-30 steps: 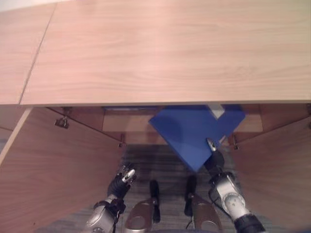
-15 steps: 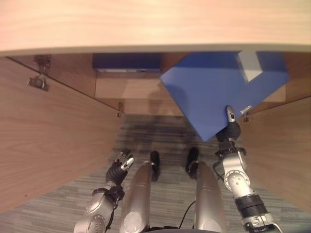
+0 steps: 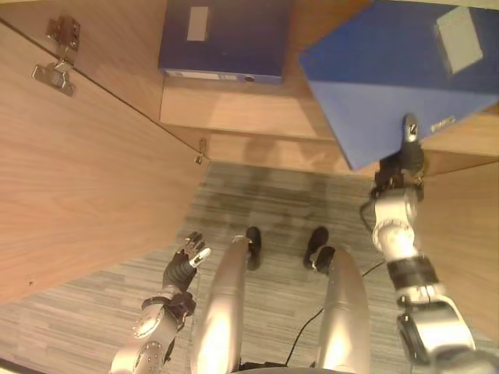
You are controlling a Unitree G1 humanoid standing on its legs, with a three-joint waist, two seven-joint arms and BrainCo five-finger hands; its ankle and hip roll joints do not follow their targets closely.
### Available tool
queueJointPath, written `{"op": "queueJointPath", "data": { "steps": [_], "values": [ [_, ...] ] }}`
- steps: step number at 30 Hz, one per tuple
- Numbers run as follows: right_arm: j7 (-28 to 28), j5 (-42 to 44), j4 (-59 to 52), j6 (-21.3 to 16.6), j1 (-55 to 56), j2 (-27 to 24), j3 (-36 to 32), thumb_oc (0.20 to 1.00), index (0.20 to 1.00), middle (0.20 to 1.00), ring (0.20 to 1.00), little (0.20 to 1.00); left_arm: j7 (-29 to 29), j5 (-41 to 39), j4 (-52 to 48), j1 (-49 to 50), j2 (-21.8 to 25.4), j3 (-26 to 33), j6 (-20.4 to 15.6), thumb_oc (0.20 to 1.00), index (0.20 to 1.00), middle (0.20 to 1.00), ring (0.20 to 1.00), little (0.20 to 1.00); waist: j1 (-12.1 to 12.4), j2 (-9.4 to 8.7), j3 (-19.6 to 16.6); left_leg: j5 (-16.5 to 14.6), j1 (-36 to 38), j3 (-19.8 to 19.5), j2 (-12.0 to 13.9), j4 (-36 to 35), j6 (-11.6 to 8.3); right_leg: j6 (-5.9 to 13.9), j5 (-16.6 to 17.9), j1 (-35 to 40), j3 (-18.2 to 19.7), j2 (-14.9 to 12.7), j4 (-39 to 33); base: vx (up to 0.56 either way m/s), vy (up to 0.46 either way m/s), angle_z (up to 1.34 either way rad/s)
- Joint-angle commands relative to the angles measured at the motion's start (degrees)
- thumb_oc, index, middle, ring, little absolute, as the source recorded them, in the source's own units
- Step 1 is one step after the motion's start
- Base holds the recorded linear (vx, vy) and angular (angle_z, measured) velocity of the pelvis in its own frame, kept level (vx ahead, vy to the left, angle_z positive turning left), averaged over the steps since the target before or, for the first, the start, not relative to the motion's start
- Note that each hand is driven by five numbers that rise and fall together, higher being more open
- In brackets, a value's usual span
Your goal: Put the empty folder in the office cabinet
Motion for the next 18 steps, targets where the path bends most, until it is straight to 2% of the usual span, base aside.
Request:
{"op": "queueJointPath", "data": {
  "steps": [1,6,9,18],
  "values": [
    [-2.28,2.86,4.35,-4.77,-10.74,-6.29,-0.81,0.200,0.200,0.200,0.200,0.200,1.70,1.22,-3.68,1.07,4.07,-1.94,-2.14,1.000,1.000,1.000,1.000,1.000,2.04,-0.24,-3.45,-0.56,-2.69,-1.89,-0.97,-0.59,0.06,-0.83,-7.37,5.63,2.24,-2.07,1.82,-0.01,0.002,0.05],
    [-3.27,3.76,10.53,-3.90,-17.11,-8.99,0.93,0.200,0.200,0.200,0.200,0.200,2.12,1.32,-3.72,0.08,4.92,-2.50,-2.02,1.000,1.000,1.000,1.000,1.000,2.45,-0.03,-3.22,-0.31,-3.15,-1.88,-1.16,-0.73,-0.07,-0.73,-7.24,5.27,1.93,-2.27,1.72,0.00,0.001,0.07],
    [-5.82,3.58,17.07,-3.68,-24.30,-10.87,2.78,0.200,0.200,0.200,0.200,0.200,2.70,0.68,-3.77,-0.62,6.05,-3.07,-2.27,1.000,1.000,1.000,1.000,1.000,3.17,0.12,-3.26,-0.37,-3.18,-1.70,-1.46,-1.29,-0.06,-0.82,-7.22,5.05,1.83,-2.27,1.49,0.00,0.012,0.09],
    [-7.71,6.69,24.94,-4.15,-31.42,-10.11,3.19,0.200,0.200,0.200,0.200,0.200,3.66,0.79,-2.47,-0.82,7.61,-3.62,-2.44,1.000,1.000,1.000,1.000,1.000,4.67,1.44,-3.75,-0.53,-3.56,-1.54,-1.83,-1.49,0.05,-0.43,-6.92,4.60,1.72,-2.50,1.45,0.00,0.002,0.01]
  ]
}}
